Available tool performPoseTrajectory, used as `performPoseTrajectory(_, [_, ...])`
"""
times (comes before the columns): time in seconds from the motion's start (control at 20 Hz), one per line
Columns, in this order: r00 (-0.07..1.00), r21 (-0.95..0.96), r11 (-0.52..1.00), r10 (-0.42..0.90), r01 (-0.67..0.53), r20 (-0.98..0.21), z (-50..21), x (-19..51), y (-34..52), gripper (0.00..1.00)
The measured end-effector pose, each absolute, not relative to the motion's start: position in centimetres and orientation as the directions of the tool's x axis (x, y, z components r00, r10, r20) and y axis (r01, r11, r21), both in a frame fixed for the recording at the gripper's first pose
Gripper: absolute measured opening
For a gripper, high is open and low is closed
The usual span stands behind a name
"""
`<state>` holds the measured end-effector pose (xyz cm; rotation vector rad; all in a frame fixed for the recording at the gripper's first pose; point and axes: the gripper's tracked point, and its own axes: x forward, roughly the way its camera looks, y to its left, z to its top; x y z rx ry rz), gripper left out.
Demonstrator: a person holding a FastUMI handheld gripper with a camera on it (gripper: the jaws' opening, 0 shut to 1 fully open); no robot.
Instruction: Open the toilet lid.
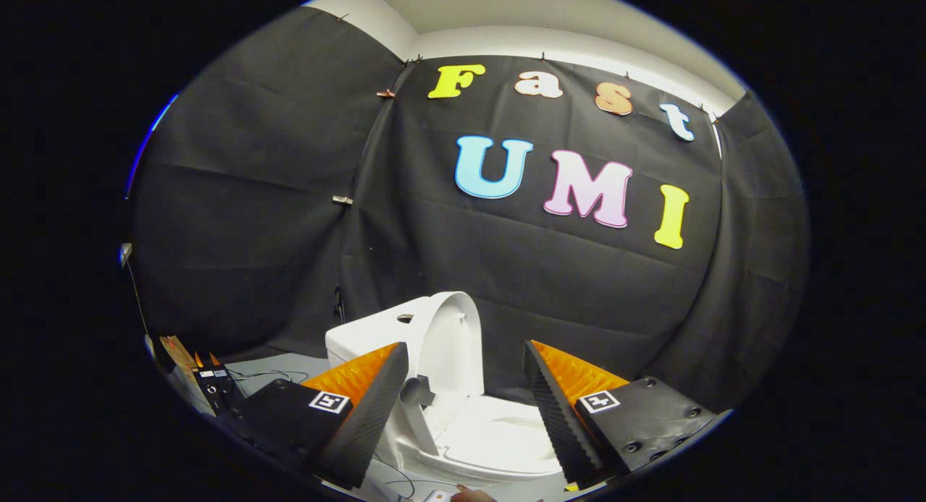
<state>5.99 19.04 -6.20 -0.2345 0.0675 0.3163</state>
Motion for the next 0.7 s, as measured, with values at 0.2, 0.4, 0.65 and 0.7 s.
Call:
performPoseTrajectory(0.2, [0.967, -0.159, 0.953, 0.254, -0.256, -0.036, -1.8, 2.8, 15.4, 0.99])
performPoseTrajectory(0.4, [0.976, -0.105, 0.971, 0.217, -0.213, 0.032, 1.9, 0.7, 12.2, 0.98])
performPoseTrajectory(0.65, [0.983, -0.022, 0.985, 0.173, -0.172, 0.065, 3.2, -0.1, 8.9, 0.99])
performPoseTrajectory(0.7, [0.983, -0.014, 0.985, 0.171, -0.17, 0.062, 3.1, -0.1, 8.7, 0.99])
